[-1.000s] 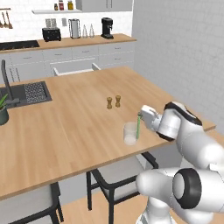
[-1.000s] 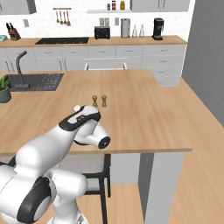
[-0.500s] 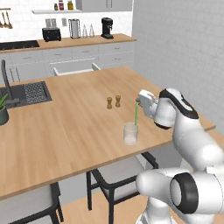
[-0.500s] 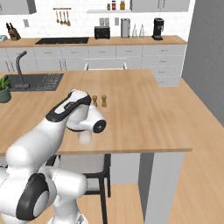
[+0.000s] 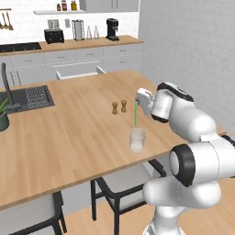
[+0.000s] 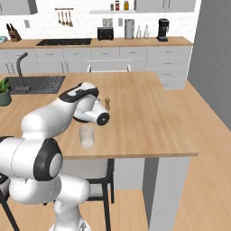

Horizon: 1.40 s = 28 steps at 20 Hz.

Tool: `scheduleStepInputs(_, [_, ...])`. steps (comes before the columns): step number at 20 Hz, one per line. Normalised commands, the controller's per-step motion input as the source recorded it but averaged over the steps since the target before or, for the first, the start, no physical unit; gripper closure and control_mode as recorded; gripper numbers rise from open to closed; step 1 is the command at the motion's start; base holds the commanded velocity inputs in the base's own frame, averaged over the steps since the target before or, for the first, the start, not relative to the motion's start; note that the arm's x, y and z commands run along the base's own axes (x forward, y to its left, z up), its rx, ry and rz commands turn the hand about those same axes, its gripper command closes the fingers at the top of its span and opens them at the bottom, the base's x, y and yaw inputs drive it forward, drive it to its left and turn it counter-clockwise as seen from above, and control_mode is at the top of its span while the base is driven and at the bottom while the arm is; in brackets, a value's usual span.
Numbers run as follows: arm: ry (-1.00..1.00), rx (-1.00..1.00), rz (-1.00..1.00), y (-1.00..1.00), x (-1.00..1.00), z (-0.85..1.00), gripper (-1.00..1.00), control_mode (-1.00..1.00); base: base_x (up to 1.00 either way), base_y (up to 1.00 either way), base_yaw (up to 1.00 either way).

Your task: Take a straw from the drawer in front and place it inside the glass cup on the dining counter.

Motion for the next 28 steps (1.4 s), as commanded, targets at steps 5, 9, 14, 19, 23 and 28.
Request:
scheduleStepInputs(5, [0.0,0.0,0.0,-0.02,0.0,-0.34,1.0,-1.0,0.0,0.0,0.0])
scheduleStepInputs(9, [0.0,0.0,0.0,-0.03,0.0,-0.24,1.0,-1.0,0.0,0.0,0.0])
scheduleStepInputs(14, [0.0,0.0,0.0,-0.04,0.07,-0.24,1.0,-1.0,0.0,0.0,0.0])
scheduleStepInputs(19, [0.0,0.0,0.0,-0.03,0.16,-0.37,1.0,-1.0,0.0,0.0,0.0])
scheduleStepInputs(23, [0.0,0.0,0.0,-0.04,0.05,-0.41,1.0,-1.0,0.0,0.0,0.0])
scheduleStepInputs(28, [0.0,0.0,0.0,-0.01,0.06,-0.39,1.0,-1.0,0.0,0.0,0.0])
